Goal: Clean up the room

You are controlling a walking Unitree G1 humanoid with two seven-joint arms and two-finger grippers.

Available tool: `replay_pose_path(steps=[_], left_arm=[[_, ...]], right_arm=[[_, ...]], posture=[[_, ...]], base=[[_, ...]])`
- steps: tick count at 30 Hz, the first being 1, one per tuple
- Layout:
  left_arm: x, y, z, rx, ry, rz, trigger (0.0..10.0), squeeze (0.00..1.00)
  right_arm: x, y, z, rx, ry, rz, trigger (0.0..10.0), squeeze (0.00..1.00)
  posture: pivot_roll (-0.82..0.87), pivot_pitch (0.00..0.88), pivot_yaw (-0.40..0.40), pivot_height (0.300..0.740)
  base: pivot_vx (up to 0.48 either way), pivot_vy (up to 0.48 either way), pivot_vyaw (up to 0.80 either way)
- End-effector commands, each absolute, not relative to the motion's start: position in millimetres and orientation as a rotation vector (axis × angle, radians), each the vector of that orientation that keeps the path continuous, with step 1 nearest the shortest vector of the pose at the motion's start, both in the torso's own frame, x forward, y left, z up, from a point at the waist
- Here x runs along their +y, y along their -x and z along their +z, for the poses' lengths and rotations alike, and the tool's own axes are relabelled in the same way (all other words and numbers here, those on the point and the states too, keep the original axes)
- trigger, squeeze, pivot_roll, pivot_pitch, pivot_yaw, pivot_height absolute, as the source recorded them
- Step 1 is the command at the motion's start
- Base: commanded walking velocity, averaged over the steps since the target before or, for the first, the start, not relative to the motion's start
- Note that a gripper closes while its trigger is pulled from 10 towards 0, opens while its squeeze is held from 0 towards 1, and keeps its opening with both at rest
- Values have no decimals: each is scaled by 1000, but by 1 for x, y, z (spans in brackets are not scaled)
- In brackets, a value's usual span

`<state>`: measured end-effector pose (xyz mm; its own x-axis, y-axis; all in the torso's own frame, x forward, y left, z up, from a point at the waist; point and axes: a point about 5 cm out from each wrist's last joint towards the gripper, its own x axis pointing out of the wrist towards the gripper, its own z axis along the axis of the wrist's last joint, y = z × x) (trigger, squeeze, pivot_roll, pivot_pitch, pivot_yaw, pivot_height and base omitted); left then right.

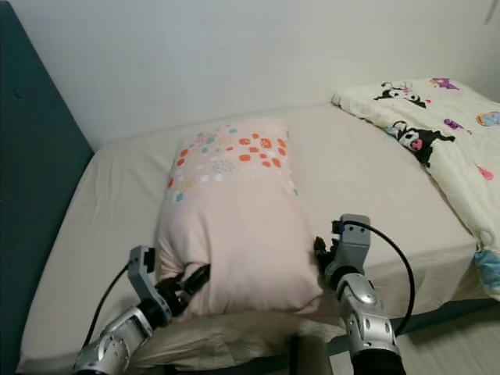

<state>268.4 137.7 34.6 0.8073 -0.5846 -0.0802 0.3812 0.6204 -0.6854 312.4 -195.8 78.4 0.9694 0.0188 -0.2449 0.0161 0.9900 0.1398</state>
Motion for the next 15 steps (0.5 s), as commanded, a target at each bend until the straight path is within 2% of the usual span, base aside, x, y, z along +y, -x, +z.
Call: replay_pose_path(steps=[1, 6, 9, 13, 15], left_arm=[[120, -262, 34, 341, 749, -670, 10000, 0], [127, -250, 43, 337, 752, -759, 10000, 0], [136, -243, 45, 344, 693, -775, 10000, 0], [155, -240, 47, 356, 597, -724, 10000, 0], [179, -239, 49, 353, 517, -661, 10000, 0]], right_arm=[[-195, -314, 81, 235, -146, 1, 10000, 0], [-198, -317, 85, 224, -132, 1, 10000, 0], [-198, -319, 88, 216, -111, 11, 10000, 0], [-197, -322, 93, 199, -84, 32, 10000, 0], [-198, -325, 98, 183, -53, 30, 10000, 0]], posture=[[-141, 75, 15, 561], [-135, 75, 14, 561], [-132, 74, 15, 561], [-131, 72, 19, 561], [-132, 73, 25, 561]], base=[[0, 0, 0], [0, 0, 0], [0, 0, 0], [0, 0, 0], [0, 0, 0]])
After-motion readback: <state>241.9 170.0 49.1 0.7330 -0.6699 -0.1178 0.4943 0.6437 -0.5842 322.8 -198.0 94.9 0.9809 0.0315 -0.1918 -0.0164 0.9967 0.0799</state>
